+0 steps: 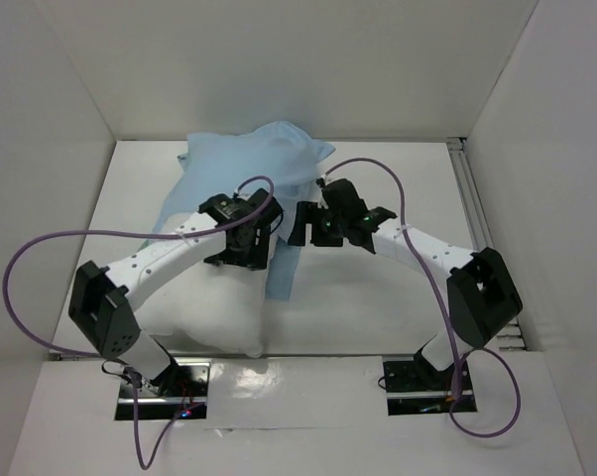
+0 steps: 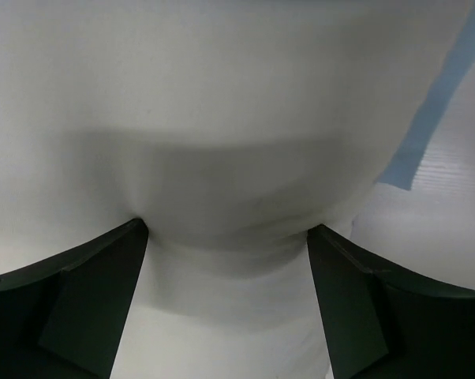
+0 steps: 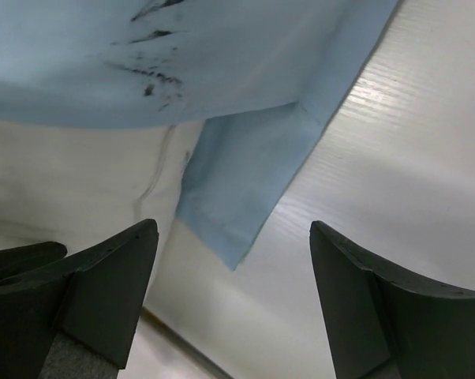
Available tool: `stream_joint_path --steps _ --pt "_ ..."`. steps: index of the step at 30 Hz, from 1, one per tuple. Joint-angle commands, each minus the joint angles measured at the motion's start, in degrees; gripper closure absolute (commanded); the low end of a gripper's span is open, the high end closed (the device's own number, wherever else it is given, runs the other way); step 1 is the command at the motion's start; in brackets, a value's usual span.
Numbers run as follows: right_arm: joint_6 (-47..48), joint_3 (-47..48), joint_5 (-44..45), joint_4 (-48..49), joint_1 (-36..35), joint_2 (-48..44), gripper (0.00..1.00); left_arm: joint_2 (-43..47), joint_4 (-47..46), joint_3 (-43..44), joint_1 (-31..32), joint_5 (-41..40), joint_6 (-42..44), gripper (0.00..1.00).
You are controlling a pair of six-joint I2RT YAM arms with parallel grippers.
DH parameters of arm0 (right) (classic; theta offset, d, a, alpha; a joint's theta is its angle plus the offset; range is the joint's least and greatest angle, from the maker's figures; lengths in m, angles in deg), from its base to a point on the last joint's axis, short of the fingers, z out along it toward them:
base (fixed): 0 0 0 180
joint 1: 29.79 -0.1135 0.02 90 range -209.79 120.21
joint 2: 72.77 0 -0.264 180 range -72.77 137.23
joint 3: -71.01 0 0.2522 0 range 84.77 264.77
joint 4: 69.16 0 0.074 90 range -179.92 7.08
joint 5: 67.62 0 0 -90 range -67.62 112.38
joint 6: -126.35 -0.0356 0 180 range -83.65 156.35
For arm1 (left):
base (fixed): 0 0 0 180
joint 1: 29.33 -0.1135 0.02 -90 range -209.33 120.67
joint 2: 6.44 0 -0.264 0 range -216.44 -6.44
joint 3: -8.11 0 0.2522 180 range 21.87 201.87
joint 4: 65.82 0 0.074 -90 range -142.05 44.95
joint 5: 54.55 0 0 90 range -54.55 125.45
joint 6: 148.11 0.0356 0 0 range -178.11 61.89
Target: Put the pillow into the pillowcase
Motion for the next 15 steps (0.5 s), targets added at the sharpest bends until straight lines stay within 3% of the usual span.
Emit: stream_joint_path --steps 1,2,3,4,5,15 --pt "1.60 1.66 4.53 -0.30 -0.53 3.00 0.15 -4.66 -0.61 -2.33 0.71 -4.00 -2.38 0.05" --pt "1.60 1.66 5.94 0.57 -1.40 3.71 0.14 -5.46 -1.85 -2.33 0.71 -4.00 -2.38 0.14" --pt "1.60 1.66 8.39 1.19 -2.10 5.37 0.14 -6.07 -2.82 -2.33 -0.60 -4.00 -1.51 0.35" --pt "1.60 1.66 9.37 1.20 -2.11 6.43 0.14 -6.60 -3.35 -1.20 -1.13 -4.00 -1.50 0.71" --pt "0.99 2.18 10.16 2.33 -2.72 7.39 0.14 -6.61 -3.36 -0.23 -1.75 -2.61 -1.50 1.00" --pt "-5.33 -0.01 4.72 11.39 -3.34 15.74 0.14 1.91 -6.52 11.55 -9.57 5.93 5.43 1.00"
